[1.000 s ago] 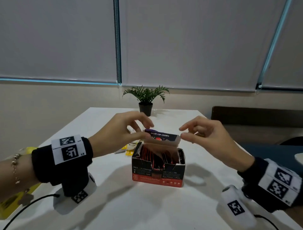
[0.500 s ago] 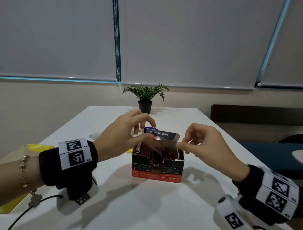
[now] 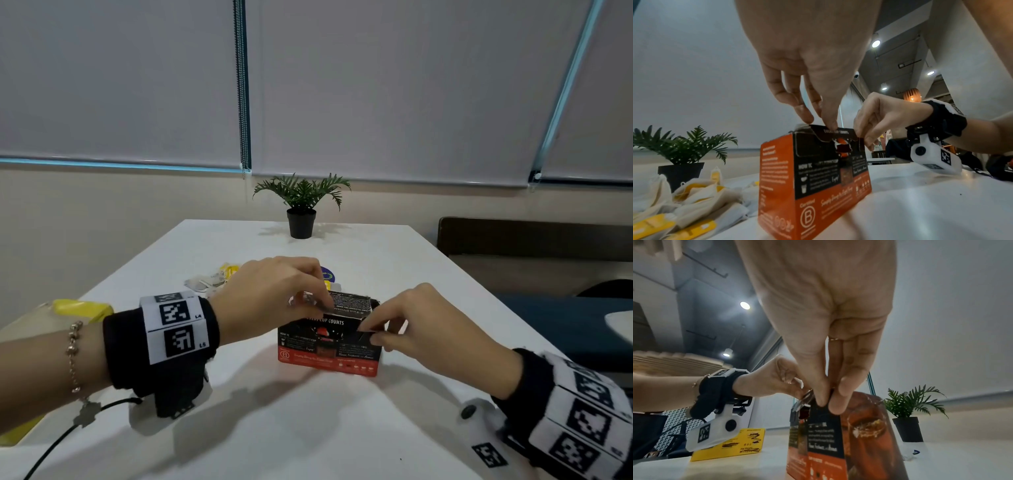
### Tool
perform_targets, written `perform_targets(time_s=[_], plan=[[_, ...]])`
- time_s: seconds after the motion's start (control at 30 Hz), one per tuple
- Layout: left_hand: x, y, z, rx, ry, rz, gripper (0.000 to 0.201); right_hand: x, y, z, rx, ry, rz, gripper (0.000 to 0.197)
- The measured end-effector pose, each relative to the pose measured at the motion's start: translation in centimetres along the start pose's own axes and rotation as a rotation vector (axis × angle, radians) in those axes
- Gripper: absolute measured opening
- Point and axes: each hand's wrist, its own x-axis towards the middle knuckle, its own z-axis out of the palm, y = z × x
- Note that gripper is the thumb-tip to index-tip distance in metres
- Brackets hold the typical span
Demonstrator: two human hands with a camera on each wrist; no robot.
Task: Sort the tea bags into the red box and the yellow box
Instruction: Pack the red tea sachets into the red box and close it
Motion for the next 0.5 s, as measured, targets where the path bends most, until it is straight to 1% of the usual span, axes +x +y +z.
perform_targets(time_s=[0.1,0.23,0.4,0.5], plan=[[0.4,0.2,-0.1,0.004,-0.007,0.006,0.013,0.3,-0.1,-0.2,-0.009,0.018,-0.011,0.016],[1.1,0.3,-0.4,0.010,-0.007,0.003,0.012,0.2,-0.3,-0.3,-0.032,0.005,-0.023,0.017],[1.6,0.2,-0.3,0.000,-0.057,0.018,0.013,0.3,-0.1,-0.3,-0.033,-0.001,-0.043,0.016],[1.5,0.0,0.1,0.020,-0.138,0.030,0.014,0.5,0.2,-0.2,-0.025,-0.004,-0.038,0.013]])
